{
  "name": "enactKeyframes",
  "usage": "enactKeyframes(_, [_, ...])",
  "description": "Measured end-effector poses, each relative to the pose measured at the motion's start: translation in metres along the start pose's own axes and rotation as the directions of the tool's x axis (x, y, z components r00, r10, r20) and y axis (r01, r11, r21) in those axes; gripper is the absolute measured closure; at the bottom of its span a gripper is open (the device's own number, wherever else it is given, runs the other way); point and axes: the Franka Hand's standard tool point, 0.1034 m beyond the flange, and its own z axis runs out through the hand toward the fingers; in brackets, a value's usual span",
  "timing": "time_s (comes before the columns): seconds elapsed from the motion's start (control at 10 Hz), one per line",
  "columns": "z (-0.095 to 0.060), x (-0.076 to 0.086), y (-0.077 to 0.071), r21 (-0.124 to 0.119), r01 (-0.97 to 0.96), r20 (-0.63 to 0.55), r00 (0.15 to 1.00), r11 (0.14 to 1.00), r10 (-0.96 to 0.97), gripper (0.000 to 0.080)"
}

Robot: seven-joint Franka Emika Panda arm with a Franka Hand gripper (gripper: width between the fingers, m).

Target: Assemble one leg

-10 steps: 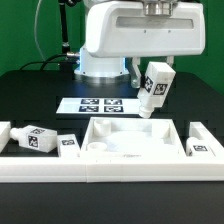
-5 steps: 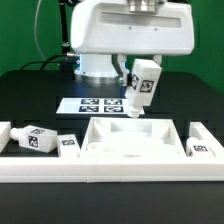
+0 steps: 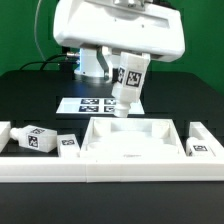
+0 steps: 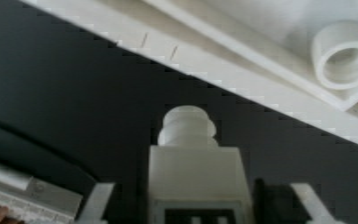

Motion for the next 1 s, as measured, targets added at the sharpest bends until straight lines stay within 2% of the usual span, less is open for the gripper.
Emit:
enactKeyframes(0.1, [0.0, 0.002, -0.002, 0.0, -0.004, 0.001, 1.0, 1.0, 0.004, 0.0518])
enactKeyframes(0.2, [0.002, 0.002, -0.012, 0.012, -0.072, 0.005, 0.997, 0.997, 0.072, 0.0518])
enactKeyframes(0.5, [0.007, 0.012, -0.043, 0.075, -0.161, 0.035, 0.987, 0.984, 0.158, 0.0518])
enactKeyframes(0.6, [0.008, 0.014, -0.047, 0.078, -0.175, 0.034, 0.984, 0.982, 0.172, 0.0518])
enactKeyframes(0.9, [0.009, 0.011, -0.044, 0.073, -0.177, 0.039, 0.984, 0.981, 0.175, 0.0518])
enactKeyframes(1.0, [0.011, 0.005, -0.051, 0.08, -0.196, 0.05, 0.98, 0.977, 0.192, 0.0518])
